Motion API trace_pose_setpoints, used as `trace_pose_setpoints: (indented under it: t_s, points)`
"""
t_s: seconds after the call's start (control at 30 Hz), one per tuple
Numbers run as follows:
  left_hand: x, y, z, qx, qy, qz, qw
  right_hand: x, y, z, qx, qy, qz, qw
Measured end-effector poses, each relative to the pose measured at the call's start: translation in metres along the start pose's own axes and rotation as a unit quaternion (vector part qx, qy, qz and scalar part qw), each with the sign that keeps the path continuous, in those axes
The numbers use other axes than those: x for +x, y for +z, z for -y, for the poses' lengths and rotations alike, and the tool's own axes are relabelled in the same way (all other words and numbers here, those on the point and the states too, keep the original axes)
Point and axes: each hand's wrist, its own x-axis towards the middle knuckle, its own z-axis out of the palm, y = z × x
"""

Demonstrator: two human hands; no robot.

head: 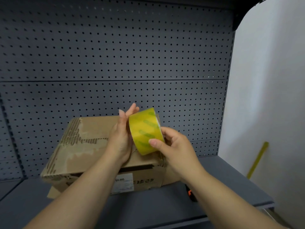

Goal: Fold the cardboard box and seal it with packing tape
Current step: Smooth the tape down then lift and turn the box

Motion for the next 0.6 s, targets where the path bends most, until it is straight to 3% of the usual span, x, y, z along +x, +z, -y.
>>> trace_pose_setpoints:
  t_s: [0.13, 0.23, 0.33, 0.43, 0.53, 0.6]
  points:
    - [0.0, 0.004, -0.001, 0.093, -0.006, -0.009, 0.996, 0.009, -0.039, 0.004, 0.013, -0.003, -0.08, 0.997]
    - [-0.001, 0.007, -0.001, 0.183, -0.017, 0.005, 0.983, 0.027, -0.078, -0.015, -0.149, 0.029, -0.127, 0.98]
    - [-0.002, 0.011, -0.002, 0.246, -0.034, 0.024, 0.968, 0.04, -0.104, -0.06, -0.341, 0.112, -0.096, 0.928]
    - [0.003, 0.013, -0.003, 0.264, -0.046, 0.025, 0.963, 0.039, -0.113, -0.113, -0.412, 0.249, -0.022, 0.876]
    - [0.006, 0.013, -0.003, 0.272, -0.056, 0.028, 0.96, 0.026, -0.12, -0.164, -0.559, 0.3, 0.093, 0.767]
    - [0.007, 0.013, -0.003, 0.276, -0.065, 0.031, 0.958, 0.023, -0.123, -0.188, -0.562, 0.336, 0.115, 0.747]
